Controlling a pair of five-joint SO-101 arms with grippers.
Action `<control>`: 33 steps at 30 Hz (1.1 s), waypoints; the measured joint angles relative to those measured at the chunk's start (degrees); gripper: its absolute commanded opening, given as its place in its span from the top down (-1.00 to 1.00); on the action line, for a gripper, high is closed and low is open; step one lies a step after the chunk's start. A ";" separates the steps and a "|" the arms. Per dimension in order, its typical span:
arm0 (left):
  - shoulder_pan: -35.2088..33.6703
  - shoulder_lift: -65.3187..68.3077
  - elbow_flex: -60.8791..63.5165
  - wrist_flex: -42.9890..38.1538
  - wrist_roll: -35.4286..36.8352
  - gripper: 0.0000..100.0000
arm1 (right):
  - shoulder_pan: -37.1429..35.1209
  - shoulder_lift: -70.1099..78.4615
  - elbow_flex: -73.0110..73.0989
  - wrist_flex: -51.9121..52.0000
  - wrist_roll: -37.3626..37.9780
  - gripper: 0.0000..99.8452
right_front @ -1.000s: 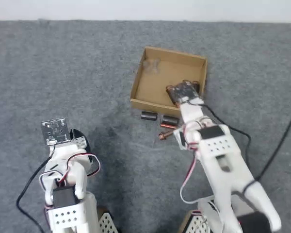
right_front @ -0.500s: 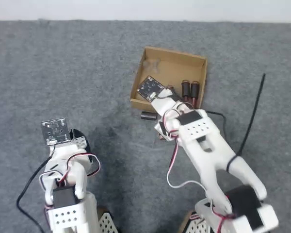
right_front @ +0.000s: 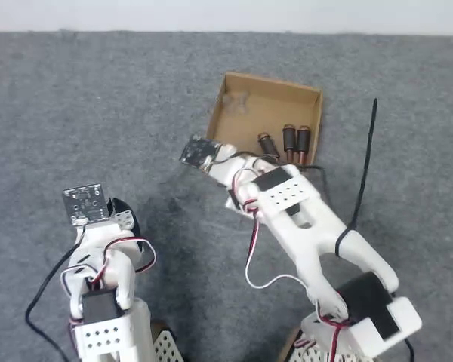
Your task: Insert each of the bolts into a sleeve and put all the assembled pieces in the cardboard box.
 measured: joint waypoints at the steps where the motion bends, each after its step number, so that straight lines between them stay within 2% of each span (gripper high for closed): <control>1: 0.00 0.00 0.00 0.00 0.00 0.98 | 0.00 0.00 0.00 -0.26 1.05 0.79; 6: 0.00 0.00 0.00 0.00 0.00 0.98 | 0.00 0.00 0.00 -2.37 5.89 0.71; 12: 0.00 0.00 0.00 0.00 0.00 0.98 | 0.00 1.23 -0.35 -4.13 8.88 0.70; 26: 0.00 0.00 0.00 -0.62 0.00 0.98 | -0.18 16.79 -10.99 -4.13 10.11 0.71; 33: 0.00 0.00 0.00 -0.62 0.00 0.98 | 0.18 19.34 -11.43 -4.13 14.24 0.71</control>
